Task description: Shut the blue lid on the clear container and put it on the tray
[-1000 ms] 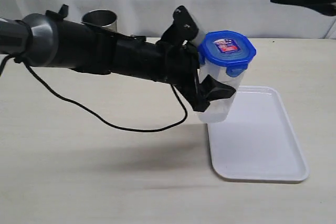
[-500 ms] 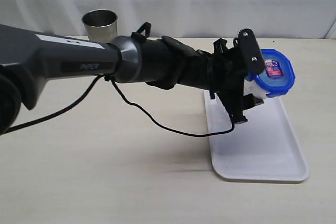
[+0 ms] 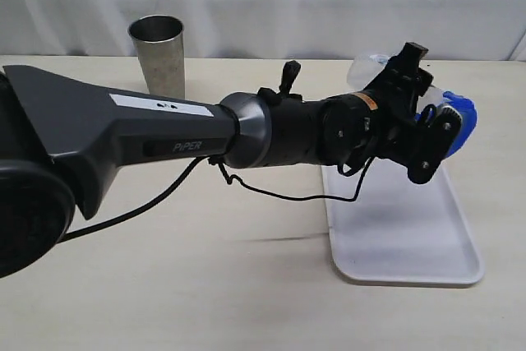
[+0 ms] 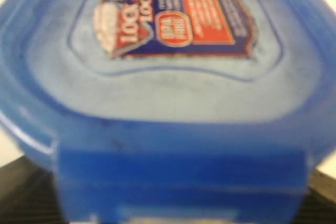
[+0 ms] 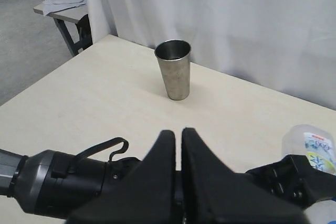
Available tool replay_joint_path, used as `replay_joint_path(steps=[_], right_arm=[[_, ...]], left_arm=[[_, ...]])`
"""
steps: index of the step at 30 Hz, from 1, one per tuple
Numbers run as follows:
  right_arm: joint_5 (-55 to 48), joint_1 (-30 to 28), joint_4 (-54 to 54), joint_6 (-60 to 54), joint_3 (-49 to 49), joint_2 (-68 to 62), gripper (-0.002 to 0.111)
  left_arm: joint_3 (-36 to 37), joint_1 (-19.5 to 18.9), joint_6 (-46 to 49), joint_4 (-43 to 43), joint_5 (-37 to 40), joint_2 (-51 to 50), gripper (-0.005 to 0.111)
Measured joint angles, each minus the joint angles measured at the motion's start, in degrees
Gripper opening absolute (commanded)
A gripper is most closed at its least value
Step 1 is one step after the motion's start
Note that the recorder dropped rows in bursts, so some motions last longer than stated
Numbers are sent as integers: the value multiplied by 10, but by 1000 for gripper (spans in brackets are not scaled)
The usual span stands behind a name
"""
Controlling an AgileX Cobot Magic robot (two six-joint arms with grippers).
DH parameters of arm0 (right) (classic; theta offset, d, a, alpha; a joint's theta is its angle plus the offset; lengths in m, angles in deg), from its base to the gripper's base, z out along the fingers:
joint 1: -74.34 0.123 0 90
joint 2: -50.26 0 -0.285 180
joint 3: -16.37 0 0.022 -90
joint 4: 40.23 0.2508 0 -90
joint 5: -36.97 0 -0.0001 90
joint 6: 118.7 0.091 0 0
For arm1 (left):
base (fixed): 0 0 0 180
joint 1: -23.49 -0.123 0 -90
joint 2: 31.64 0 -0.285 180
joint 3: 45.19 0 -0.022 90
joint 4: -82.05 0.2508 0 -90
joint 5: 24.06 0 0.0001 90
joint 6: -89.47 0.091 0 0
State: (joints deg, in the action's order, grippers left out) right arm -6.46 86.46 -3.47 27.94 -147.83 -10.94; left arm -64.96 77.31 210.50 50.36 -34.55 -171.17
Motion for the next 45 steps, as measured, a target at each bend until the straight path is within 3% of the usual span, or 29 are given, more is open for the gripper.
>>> replay_joint_path(steps=[11, 18, 23, 27, 33, 40, 43, 45], right_arm=[[0, 0, 0, 0, 0, 0, 5], [0, 0, 0, 0, 0, 0, 5], [0, 0, 0, 0, 0, 0, 5], [0, 0, 0, 0, 0, 0, 5], [0, 0, 0, 0, 0, 0, 5], [-1, 0, -7, 0, 0, 0, 5], [-1, 0, -11, 0, 0, 0, 5], [-1, 0, -11, 0, 0, 0, 5]], left_arm=[[0, 2, 0, 157, -91, 0, 0], [0, 2, 0, 265, -106, 0, 0], [0, 2, 0, 279, -104, 0, 0], [0, 2, -46, 232, -84, 0, 0], [0, -4, -220, 151, -27, 0, 0], [0, -31, -527, 136, 16, 0, 0], [0, -54, -733, 136, 48, 0, 0], [0, -64, -797, 136, 58, 0, 0]])
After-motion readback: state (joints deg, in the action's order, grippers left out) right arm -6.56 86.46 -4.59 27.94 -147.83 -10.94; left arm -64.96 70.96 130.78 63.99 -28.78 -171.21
